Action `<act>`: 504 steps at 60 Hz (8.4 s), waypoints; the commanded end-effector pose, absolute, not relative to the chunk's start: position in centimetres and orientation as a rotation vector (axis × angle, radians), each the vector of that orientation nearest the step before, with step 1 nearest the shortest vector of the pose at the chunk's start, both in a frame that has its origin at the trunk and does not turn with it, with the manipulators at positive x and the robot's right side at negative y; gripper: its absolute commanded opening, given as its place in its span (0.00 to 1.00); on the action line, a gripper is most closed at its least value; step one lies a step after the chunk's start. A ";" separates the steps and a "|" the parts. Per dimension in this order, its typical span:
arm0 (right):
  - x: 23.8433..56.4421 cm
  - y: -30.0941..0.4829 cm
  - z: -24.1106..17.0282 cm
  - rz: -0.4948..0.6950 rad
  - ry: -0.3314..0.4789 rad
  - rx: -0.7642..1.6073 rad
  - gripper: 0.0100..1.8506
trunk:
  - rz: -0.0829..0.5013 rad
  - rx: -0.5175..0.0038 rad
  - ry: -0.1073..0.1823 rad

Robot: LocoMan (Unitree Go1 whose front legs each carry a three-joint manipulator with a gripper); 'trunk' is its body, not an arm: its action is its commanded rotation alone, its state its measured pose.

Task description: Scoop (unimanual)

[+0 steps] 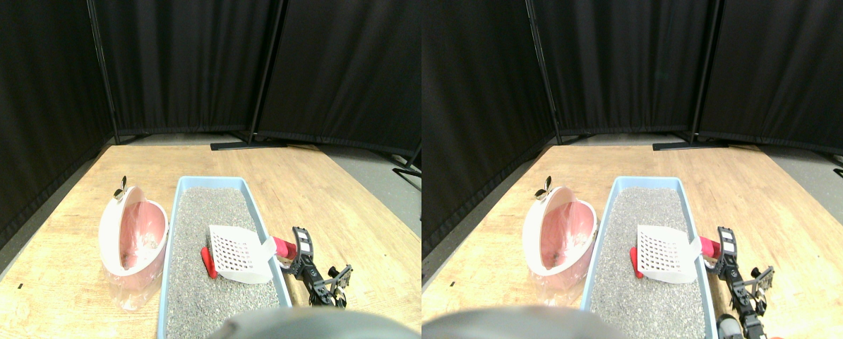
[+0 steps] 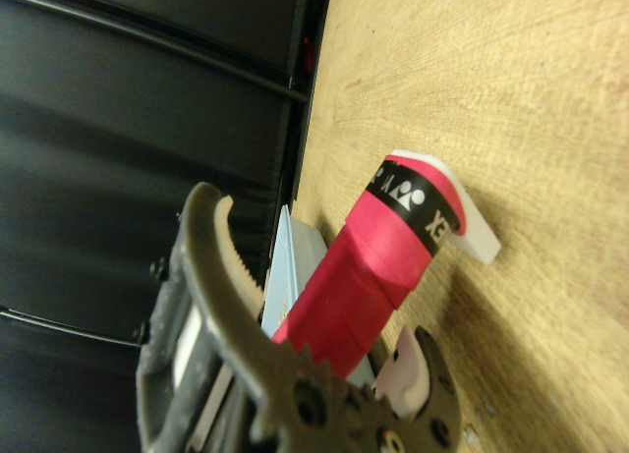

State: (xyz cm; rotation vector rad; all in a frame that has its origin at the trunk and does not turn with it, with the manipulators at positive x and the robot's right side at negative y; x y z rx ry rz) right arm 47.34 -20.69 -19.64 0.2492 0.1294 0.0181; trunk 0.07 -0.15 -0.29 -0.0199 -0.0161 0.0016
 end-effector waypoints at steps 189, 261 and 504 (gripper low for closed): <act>53.9 -16.5 -8.6 0.457 -0.376 -0.680 0.03 | 0.168 -0.095 -0.010; 50.1 -9.7 -15.1 0.567 -0.164 -0.483 0.03 | 0.170 -0.113 -0.004; 55.4 -13.2 -9.0 0.419 -0.061 0.245 0.03 | 0.276 -0.141 -0.017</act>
